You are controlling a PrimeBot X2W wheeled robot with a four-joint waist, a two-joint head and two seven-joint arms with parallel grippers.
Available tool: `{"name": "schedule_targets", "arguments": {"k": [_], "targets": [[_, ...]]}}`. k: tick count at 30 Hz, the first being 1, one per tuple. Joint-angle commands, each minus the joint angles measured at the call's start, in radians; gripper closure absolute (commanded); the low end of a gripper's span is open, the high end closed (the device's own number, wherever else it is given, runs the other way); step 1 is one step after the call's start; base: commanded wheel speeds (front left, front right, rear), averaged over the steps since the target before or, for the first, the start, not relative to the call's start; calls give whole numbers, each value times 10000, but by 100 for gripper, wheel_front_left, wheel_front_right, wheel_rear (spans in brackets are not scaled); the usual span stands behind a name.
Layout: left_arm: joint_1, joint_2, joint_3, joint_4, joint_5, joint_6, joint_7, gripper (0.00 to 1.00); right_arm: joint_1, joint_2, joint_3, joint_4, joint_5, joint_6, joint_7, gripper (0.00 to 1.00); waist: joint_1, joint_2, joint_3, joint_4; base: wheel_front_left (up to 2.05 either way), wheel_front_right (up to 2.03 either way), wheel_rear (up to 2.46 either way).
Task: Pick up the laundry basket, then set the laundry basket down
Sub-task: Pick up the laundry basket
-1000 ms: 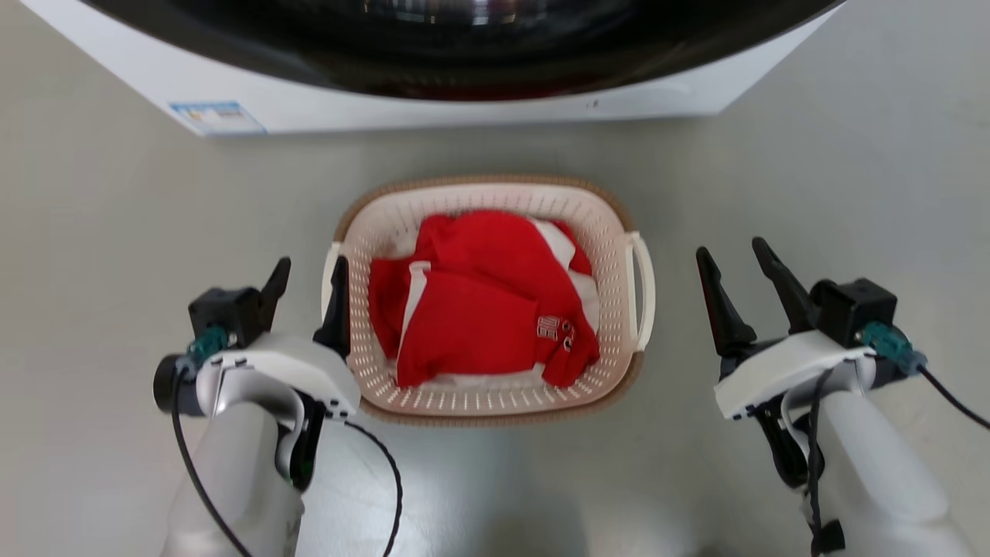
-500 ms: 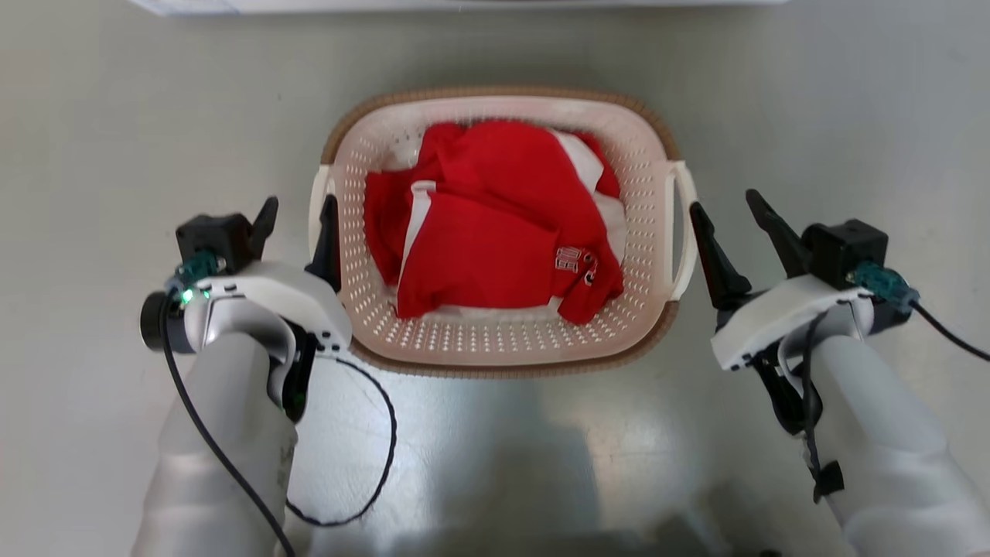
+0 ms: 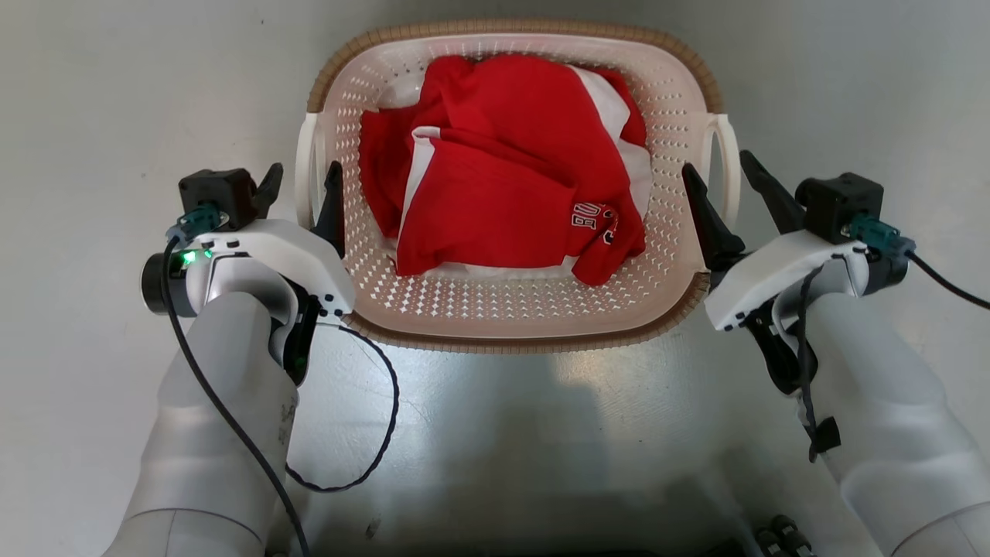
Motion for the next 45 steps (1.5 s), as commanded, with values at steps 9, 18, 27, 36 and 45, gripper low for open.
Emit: {"name": "schedule_targets", "arguments": {"k": [9, 18, 27, 36, 45], "targets": [[-192, 209, -354, 332, -129, -187, -61, 15, -38, 127, 328, 157, 418, 62, -138, 36, 0, 0, 422, 81, 0, 0, 0], [-292, 209, -556, 601, -281, -218, -61, 100, -152, 204, 402, 311, 581, 62, -138, 100, 0, 0, 340, 5, 0, 0, 0], [-239, 209, -905, 980, -676, -229, -61, 100, -61, 271, 502, 511, 813, 62, -138, 100, 0, 0, -194, -59, 0, 0, 0], [-220, 208, -1642, 1995, -1556, -231, -61, 100, 102, 357, 1171, 1205, 1603, 62, -138, 100, 0, 0, -1524, -173, 0, 0, 0], [356, 208, -2902, 2390, -2716, -231, 543, 100, 269, 614, 2387, 2340, 2802, 62, -94, 100, 0, 0, -3446, -399, 0, 0, 0]]}}
